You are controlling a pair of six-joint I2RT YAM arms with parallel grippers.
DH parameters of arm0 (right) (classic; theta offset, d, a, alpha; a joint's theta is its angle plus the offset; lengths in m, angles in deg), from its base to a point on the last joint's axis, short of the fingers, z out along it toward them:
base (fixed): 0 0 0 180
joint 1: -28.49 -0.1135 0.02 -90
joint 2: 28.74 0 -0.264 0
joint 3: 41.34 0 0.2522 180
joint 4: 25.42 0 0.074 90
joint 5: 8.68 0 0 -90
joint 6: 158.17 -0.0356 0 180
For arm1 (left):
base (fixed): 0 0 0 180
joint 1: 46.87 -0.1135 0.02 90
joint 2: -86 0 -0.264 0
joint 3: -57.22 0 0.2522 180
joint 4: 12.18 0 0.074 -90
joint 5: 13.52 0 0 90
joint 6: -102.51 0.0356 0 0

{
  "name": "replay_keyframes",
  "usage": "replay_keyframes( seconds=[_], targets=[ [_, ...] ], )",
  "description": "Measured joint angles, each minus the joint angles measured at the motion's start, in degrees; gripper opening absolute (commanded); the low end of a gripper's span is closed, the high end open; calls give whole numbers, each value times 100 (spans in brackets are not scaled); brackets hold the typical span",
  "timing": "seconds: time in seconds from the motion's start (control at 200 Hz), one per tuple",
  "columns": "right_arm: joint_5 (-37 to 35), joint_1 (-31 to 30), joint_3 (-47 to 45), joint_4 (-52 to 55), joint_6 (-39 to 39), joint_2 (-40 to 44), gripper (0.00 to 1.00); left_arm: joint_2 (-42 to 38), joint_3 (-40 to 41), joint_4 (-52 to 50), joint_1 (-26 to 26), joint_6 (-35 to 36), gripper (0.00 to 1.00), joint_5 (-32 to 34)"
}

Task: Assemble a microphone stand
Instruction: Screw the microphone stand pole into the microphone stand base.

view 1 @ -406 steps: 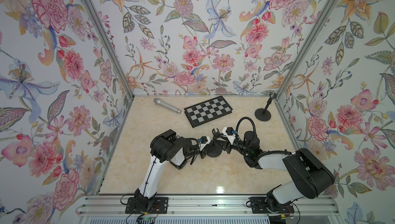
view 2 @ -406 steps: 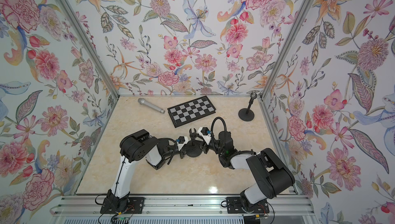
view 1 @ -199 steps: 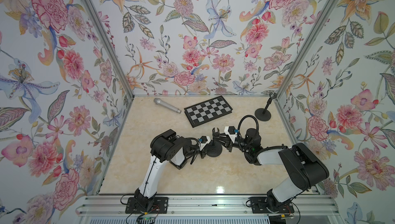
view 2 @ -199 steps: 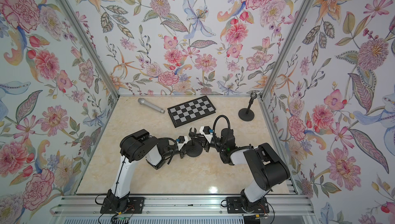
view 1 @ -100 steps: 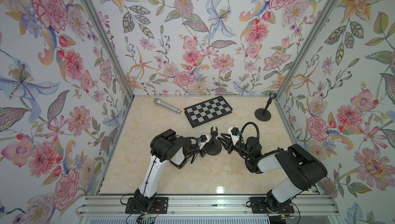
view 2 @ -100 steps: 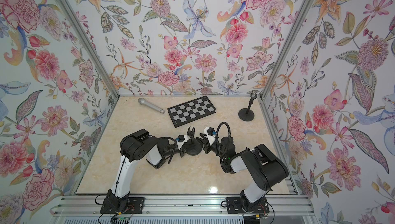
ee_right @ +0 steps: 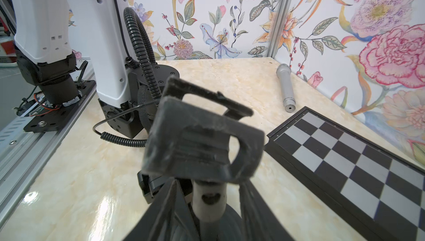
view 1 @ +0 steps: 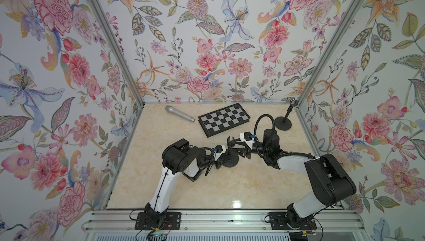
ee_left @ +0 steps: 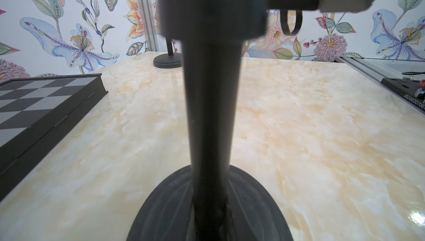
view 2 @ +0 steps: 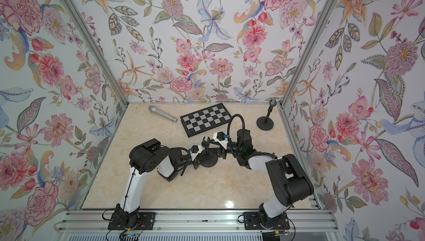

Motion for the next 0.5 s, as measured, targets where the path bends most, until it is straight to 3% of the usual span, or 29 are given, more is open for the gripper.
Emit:
replay_keyframes(
  seconds=[0.075, 0.19, 0.33, 0.39, 0.5],
  targets=[
    [-39, -33, 2, -155, -109, -214, 33, 15, -17, 0, -33, -2, 15, -52],
    [-223, -173, -7, -562, -422, -450, 31, 31, -37, 2, -57, -70, 16, -85],
    [-702, -326, -297, -1475, -887, -575, 7, 37, -46, 2, -79, -144, 17, -107],
    [-1043, -404, -507, -1919, -1108, -590, 0, 44, -48, 2, -79, -149, 18, -127],
    [-2081, -708, -949, -2695, -1384, -570, 0, 44, -48, 2, -85, -140, 20, -129]
  ],
)
